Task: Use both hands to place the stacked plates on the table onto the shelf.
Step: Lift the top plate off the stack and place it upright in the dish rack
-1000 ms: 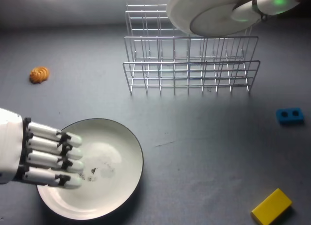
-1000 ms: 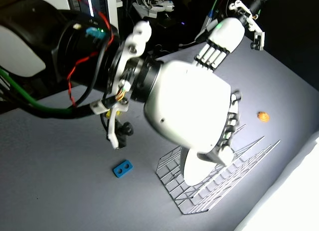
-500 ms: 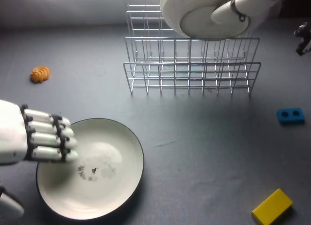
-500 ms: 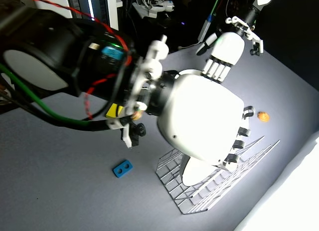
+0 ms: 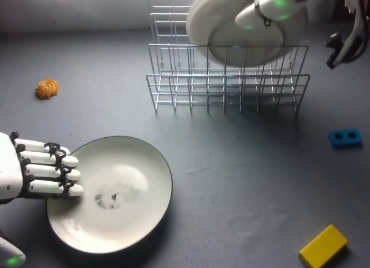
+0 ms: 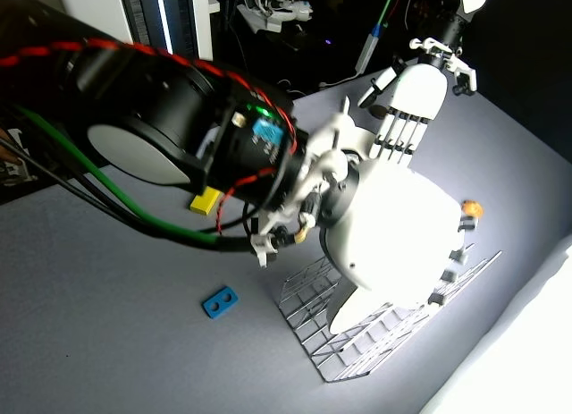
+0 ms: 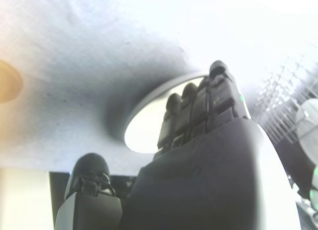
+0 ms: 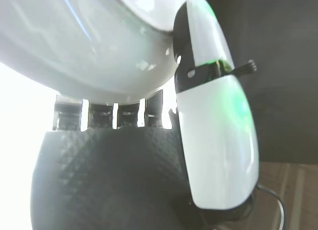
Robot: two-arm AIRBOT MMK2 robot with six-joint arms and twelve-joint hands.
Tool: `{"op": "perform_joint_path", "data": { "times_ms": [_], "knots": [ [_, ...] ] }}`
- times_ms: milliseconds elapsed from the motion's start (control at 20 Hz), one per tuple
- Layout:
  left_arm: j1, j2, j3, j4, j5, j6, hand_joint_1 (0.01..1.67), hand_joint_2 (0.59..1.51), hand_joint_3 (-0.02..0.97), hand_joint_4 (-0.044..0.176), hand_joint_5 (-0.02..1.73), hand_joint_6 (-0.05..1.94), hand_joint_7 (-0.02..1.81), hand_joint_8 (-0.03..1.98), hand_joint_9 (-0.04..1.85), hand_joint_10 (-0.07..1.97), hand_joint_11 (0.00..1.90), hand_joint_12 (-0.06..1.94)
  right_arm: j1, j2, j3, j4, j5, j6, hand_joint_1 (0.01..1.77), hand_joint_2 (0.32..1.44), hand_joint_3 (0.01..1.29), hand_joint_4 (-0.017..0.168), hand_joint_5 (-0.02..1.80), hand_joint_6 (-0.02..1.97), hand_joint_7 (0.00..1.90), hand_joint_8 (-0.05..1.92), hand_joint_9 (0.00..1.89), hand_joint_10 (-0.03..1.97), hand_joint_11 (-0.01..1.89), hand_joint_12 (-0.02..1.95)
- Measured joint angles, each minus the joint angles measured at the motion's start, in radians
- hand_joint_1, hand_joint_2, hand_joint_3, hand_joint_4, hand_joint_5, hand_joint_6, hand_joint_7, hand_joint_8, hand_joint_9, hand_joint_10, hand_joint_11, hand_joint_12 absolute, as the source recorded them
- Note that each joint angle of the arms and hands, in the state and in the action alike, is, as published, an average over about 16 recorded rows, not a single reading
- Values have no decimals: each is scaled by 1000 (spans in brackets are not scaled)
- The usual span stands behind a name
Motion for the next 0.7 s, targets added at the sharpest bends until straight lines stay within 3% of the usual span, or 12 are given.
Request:
{"op": "perform_joint_path", "data": {
  "times_ms": [200, 400, 700],
  "knots": [
    [37, 1, -10, -66, 21, -27, 17, 1129, 12, 1, 35, -3, 21, -3, -23, -34, 26, 18, -29, -30, 44, 21, 22, 4, 1194, 1100, 12, -7, 736, 1215, 968, 1066, 960, 826, 705, 1453],
    [65, 5, -25, -126, 45, -54, 16, 1129, 12, 1, 29, -7, 24, -4, -23, -34, 31, 22, -53, -46, 71, 27, 42, 8, 1169, 1125, 12, -9, 730, 1203, 955, 861, 941, 740, 678, 1448],
    [89, 10, -45, -172, 70, -89, 16, 1129, 12, 0, 19, -9, 25, -6, -23, -36, 35, 27, -58, -47, 80, 29, 58, 10, 1089, 1160, 13, -7, 739, 813, 939, 483, 883, 580, 565, 1418]
  ]
}}
